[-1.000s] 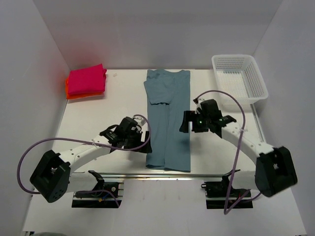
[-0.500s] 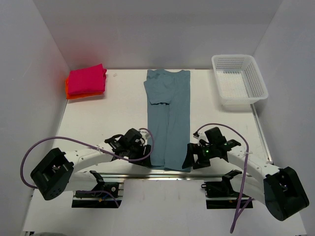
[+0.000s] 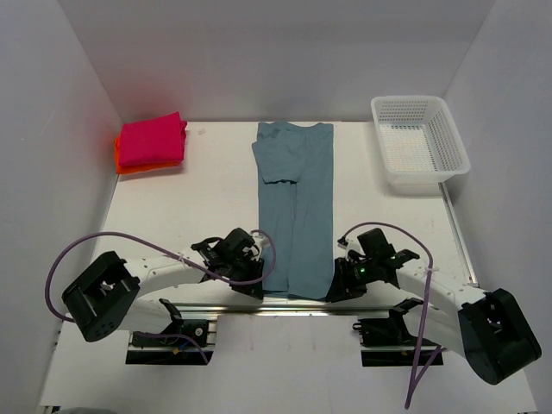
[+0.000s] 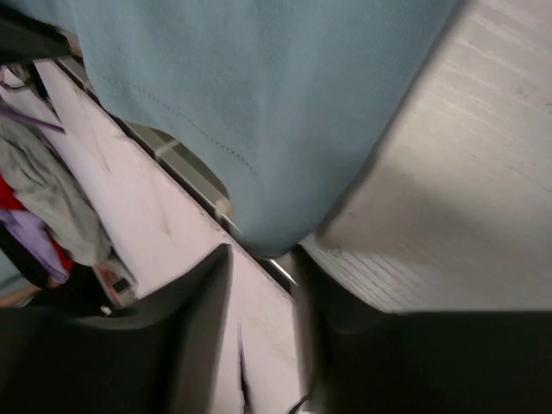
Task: Fold and stack the t-shirts
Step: Grab the bottom of the folded rectangular tshirt with both arms
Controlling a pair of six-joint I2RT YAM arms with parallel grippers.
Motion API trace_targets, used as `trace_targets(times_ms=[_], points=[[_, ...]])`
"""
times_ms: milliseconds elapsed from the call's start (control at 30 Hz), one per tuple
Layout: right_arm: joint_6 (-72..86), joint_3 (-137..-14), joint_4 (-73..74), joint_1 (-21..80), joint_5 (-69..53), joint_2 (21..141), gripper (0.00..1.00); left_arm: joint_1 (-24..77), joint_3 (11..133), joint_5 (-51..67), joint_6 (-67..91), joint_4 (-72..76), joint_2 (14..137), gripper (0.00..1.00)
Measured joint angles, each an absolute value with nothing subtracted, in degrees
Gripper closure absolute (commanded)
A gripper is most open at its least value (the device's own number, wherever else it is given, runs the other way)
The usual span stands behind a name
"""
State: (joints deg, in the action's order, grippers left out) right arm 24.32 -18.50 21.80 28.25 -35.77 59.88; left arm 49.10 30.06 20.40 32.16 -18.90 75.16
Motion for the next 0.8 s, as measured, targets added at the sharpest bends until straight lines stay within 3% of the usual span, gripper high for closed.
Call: trace_targets(times_ms=[133, 200, 233, 267, 300, 800], points=[[24.5, -18.5, 20.2, 28.3, -34.8, 61.3, 0.78, 49.5, 30.1, 21.0, 31.3, -18.9, 75.6, 0.76], [24.5, -18.5, 18.7, 28.3, -34.3, 61.7, 0.96, 49.6, 30.1, 21.5, 30.7, -18.8, 75.7, 0.85], [24.6, -18.5, 17.8, 28.3, -34.2, 62.0, 1.00, 49.6, 30.2, 21.7, 30.5, -18.8, 75.7, 0.90], [24.8, -18.5, 16.8, 28.3, -34.0, 62.4, 1.00, 49.7, 30.3, 21.9, 30.3, -18.9, 75.9, 0.98], [24.9, -18.5, 16.1, 28.3, -33.7, 63.0, 1.00, 49.7, 30.6, 21.9, 30.1, -19.0, 76.2, 1.00], [22.1, -25.8, 15.2, 28.3, -28.6, 60.8, 1.00, 49.1, 39.0, 20.5, 27.6, -19.3, 76.9, 1.00]])
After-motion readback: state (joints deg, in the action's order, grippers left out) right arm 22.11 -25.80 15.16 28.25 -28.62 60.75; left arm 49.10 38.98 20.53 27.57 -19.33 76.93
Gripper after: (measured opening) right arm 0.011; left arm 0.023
